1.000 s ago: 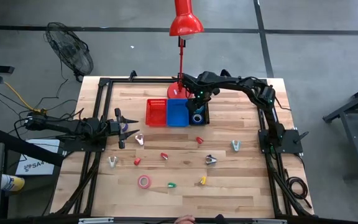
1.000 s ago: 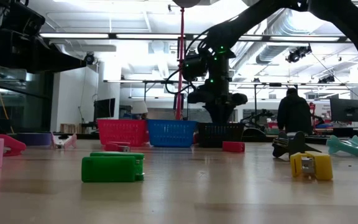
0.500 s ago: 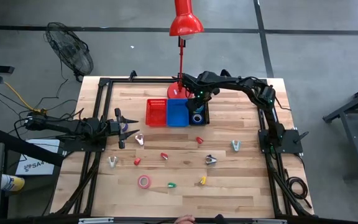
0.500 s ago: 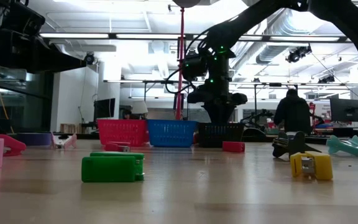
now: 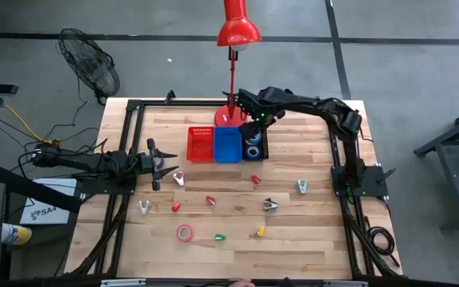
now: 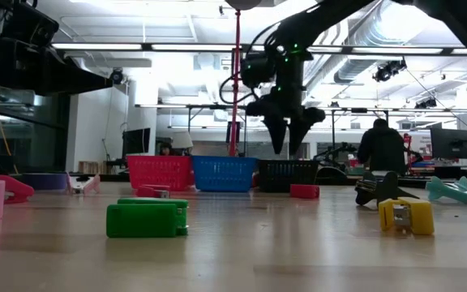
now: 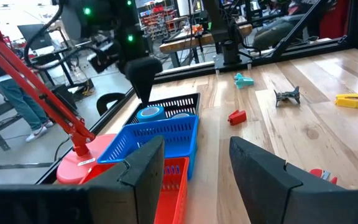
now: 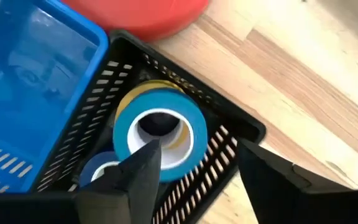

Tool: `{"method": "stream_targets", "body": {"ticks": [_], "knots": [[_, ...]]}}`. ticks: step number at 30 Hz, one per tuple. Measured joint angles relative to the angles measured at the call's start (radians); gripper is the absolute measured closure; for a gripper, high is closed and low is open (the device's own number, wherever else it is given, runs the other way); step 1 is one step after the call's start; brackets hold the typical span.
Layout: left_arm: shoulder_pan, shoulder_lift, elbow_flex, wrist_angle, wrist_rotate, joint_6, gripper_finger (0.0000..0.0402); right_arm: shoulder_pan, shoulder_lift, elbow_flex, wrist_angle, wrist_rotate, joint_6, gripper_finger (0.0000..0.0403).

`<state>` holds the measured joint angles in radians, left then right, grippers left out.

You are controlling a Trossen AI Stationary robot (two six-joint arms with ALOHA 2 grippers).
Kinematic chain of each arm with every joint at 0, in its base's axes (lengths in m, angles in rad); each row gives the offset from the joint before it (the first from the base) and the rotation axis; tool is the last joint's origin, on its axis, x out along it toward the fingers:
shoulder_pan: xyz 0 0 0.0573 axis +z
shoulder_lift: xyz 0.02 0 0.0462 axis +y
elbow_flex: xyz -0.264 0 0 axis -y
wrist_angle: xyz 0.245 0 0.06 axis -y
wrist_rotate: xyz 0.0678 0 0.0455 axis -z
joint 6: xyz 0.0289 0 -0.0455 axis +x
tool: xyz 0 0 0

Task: Pick and place Stapler, Stapler remover, tape
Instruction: Put the right red stapler into the blue basket

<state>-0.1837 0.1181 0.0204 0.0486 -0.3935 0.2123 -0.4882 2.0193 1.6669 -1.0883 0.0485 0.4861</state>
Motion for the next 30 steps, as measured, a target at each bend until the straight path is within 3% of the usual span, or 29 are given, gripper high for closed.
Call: {"method": "stream_targets", "body": {"ticks": [11,23,30], "knots": [[0.0,0.0,0.0,0.0,0.0,0.0,0.0222,0.063,-0.053,0.0,-0.104,-0.003,0.003,0.0194],[0.0,0.0,0.0,0.0,0.0,0.0,0.0222,0.235,-0.054,0.0,-0.154,-0.01,-0.005,0.0194],[0.0,0.0,0.0,0.0,0.0,0.0,0.0222,0.321,-0.054,0.0,-0.154,-0.031,0.098,0.0194]]}}
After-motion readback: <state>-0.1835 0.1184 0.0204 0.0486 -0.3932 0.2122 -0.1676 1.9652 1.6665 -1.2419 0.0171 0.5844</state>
